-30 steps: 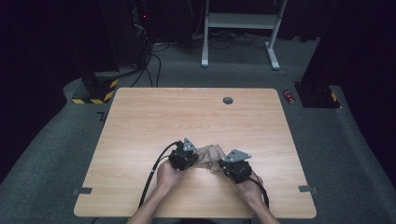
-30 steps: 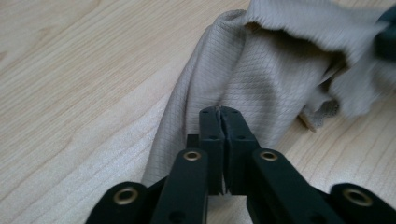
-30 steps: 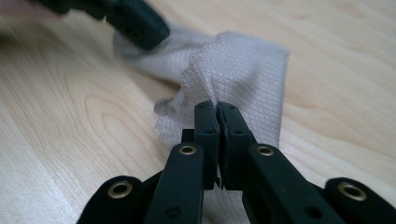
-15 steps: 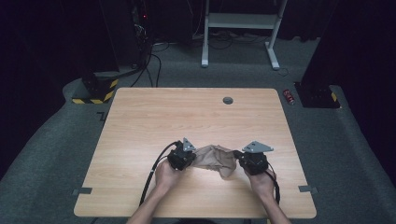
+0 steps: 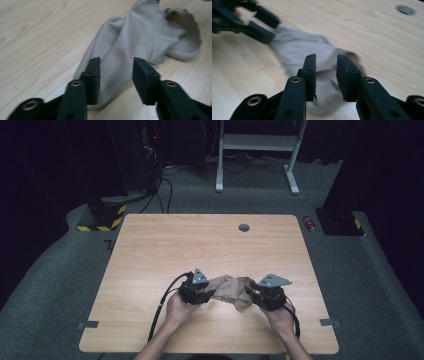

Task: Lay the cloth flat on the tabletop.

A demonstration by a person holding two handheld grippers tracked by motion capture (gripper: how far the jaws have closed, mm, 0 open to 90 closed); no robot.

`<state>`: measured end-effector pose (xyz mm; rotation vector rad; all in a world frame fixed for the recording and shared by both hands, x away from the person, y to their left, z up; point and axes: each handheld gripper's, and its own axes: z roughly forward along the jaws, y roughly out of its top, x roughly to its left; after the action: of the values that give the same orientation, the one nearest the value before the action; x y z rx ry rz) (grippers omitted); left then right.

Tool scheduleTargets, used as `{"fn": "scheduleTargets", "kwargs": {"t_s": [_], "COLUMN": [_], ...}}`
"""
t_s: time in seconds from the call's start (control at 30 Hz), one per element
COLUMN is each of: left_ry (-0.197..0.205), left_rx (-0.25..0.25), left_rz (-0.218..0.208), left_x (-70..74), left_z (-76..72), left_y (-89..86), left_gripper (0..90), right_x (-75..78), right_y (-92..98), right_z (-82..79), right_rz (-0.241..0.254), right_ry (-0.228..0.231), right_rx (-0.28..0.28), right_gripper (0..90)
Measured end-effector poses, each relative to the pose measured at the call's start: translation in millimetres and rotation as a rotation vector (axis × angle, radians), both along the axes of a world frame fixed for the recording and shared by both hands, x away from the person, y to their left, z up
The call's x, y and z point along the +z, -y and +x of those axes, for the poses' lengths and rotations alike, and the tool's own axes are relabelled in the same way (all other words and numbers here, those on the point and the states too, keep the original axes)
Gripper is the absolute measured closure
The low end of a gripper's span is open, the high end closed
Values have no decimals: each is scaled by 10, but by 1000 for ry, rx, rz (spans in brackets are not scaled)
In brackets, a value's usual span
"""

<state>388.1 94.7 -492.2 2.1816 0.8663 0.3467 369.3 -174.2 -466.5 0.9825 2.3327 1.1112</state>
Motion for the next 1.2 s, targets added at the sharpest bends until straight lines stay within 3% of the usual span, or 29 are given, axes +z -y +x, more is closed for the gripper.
{"fn": "scheduleTargets", "kwargs": {"t_s": [0.1,0.13,0.23,0.37,0.4,0.47,0.57,0.67,0.7,0.77,0.8,0.83,0.87,0.9,1.0,1.2], "left_ry": [3,-3,-3,-19,-15,-8,1,8,24,68,68,115,115,131,128,133], "left_rx": [-17,-17,-20,-10,-6,-6,-4,1,-5,0,0,-14,-14,-35,-52,-33], "left_rz": [35,47,82,64,60,53,40,20,-10,3,3,15,15,18,37,46], "left_x": [-48,-78,-124,-126,-116,-74,-38,-23,11,56,56,111,111,144,160,125], "left_z": [-19,-14,11,51,58,66,61,50,29,-26,-26,-114,-114,-167,-169,-93], "left_y": [54,77,117,131,132,138,121,98,76,92,92,136,136,184,265,403], "left_gripper": [531,560,666,836,836,884,886,812,759,665,608,570,551,534,506,516], "right_x": [-27,-88,-174,-250,-250,-303,-317,-246,-210,-156,-156,-80,-80,-14,56,107], "right_y": [-209,-315,-415,-476,-476,-517,-539,-538,-531,-518,-518,-505,-505,-513,-560,-628], "right_z": [-18,-12,-1,35,35,67,92,96,110,137,137,169,169,186,203,230], "right_rz": [-46,-88,-129,-163,-163,-217,-250,-228,-209,-182,-182,-140,-140,-102,-82,-43], "right_ry": [-7,-14,-35,-46,-46,-49,-40,-33,-34,-43,-43,-55,-55,-64,-63,-79], "right_rx": [78,107,136,145,145,158,164,161,161,158,158,153,153,152,163,168], "right_gripper": [666,644,618,625,625,706,852,879,881,882,882,882,882,881,881,883]}}
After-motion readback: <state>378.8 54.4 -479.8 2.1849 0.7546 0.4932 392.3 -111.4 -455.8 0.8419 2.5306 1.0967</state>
